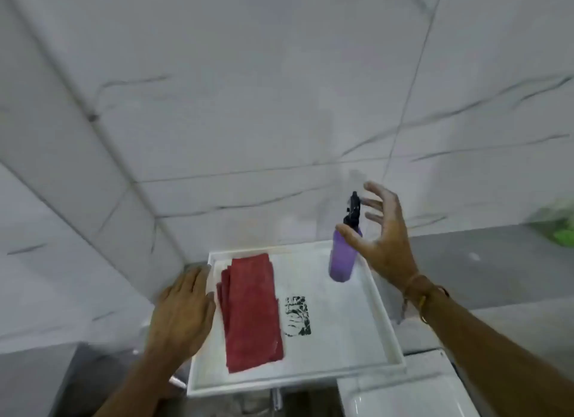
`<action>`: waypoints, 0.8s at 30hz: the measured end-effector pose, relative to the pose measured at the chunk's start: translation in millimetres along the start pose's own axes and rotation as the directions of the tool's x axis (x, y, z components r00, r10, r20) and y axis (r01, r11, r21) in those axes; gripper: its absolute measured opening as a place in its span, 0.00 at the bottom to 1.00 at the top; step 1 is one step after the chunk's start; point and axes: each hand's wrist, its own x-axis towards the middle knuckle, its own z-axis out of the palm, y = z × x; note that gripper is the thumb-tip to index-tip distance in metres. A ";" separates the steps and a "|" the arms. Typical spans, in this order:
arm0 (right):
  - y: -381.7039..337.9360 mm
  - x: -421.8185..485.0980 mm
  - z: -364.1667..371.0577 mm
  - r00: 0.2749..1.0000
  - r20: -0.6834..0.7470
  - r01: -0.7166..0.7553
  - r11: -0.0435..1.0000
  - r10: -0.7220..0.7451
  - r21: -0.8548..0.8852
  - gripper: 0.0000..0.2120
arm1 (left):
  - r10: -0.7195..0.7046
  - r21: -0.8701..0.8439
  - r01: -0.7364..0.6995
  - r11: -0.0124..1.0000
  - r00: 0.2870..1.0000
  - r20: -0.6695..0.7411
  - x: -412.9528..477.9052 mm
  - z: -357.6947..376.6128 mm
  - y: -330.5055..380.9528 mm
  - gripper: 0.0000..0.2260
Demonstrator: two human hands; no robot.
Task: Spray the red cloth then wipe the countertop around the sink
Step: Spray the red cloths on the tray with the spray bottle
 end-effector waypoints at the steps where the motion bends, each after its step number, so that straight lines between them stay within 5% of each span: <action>1: 11.9 1.6 9.4 1.000 -0.005 -0.011 1.000 0.011 0.011 0.41 | -0.078 -0.014 0.079 0.997 0.995 0.054 -1.1 15.6 -4.3 0.26; 13: 60.5 22.8 57.6 0.972 -0.231 0.017 0.996 -0.037 -0.088 0.20 | -0.153 -0.160 0.164 0.973 0.985 0.077 -11.0 79.4 -18.9 0.30; 24: -60.6 -36.6 41.6 0.996 -0.088 0.033 0.984 -0.018 0.175 0.13 | -0.175 -0.185 0.186 0.965 0.982 0.075 -9.9 90.3 -25.6 0.30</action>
